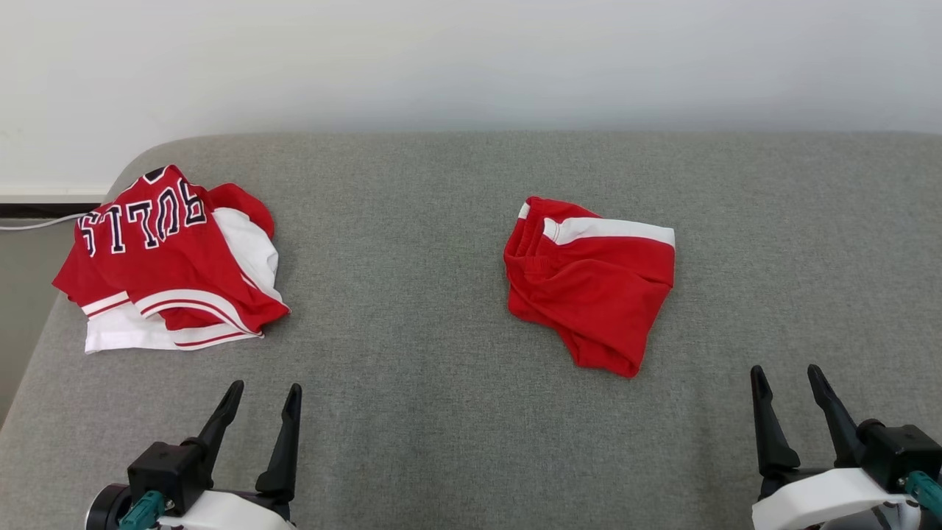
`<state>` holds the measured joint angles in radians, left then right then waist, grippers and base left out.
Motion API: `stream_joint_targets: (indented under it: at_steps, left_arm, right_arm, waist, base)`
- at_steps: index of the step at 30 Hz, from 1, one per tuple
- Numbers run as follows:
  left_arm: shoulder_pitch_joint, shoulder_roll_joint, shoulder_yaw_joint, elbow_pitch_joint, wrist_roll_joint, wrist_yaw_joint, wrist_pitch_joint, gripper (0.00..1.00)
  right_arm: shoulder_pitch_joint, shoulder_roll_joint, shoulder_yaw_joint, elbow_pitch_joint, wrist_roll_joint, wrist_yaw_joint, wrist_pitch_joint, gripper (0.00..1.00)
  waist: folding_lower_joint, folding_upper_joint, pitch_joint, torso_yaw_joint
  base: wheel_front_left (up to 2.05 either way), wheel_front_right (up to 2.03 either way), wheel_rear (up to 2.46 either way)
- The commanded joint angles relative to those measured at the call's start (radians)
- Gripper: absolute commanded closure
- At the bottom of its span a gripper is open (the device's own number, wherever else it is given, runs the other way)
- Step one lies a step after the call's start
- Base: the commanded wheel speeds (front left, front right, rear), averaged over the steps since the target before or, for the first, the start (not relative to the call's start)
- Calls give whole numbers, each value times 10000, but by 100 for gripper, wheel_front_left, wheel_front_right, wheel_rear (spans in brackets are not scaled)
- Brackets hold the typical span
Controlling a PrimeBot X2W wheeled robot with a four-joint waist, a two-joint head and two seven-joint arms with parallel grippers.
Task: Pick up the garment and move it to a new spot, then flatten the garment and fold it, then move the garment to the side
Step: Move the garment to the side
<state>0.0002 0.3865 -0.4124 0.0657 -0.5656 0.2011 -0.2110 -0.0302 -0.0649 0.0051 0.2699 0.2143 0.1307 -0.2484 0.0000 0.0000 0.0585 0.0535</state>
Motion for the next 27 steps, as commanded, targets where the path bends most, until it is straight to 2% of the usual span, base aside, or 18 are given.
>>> stream_joint_targets:
  at_steps: [1,7,18,27]
  left_arm:
    - [-207,242,364,-286,-25,103,-37,0]
    - [-541,239,265,-563,86,92,-17,0]
    - [-1144,-88,47,-463,139,-127,-171,0]
    - [-1420,-274,24,-225,172,-281,-319,0]
  right_arm:
    - [-133,-162,221,-206,96,0,-133,0]
    - [-1287,-359,316,1103,1408,0,230,0]
    - [-3743,-1003,1394,3324,3447,0,1166,0]
    - [-4663,-1098,2122,4385,4872,0,1479,0]
  waist:
    - [0,0,10,-6]
    - [0,0,484,162]
    - [0,0,1254,984]
    - [0,0,1584,1340]
  base:
    - [0,0,0]
    - [0,0,0]
    - [0,0,0]
    - [0,0,0]
